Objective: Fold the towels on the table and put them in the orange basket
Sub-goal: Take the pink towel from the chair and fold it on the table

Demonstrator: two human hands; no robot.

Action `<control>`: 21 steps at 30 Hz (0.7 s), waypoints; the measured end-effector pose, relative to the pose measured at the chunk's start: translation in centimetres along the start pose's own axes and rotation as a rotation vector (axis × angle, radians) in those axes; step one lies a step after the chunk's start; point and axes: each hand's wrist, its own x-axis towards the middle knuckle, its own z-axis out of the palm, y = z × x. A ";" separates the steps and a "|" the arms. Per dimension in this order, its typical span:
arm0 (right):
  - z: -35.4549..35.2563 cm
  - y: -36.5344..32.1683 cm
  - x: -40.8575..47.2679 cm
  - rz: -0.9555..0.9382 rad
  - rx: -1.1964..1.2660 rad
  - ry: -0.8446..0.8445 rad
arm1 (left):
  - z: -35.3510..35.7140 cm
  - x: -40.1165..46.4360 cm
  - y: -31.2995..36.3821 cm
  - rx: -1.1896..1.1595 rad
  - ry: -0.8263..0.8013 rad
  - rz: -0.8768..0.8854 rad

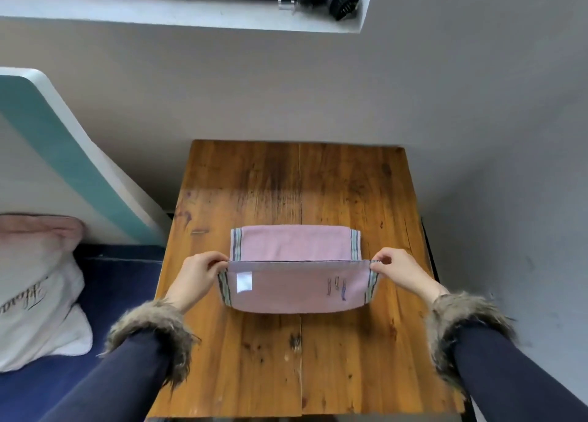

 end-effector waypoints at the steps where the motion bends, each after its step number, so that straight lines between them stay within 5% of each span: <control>1: -0.3 -0.3 0.8 -0.008 0.007 0.019 | -0.1 0.8 0.2 0.004 0.029 0.012; 21: 4.6 1.6 15.5 0.091 0.070 0.170 | 5.5 13.9 -3.4 -0.014 0.090 -0.122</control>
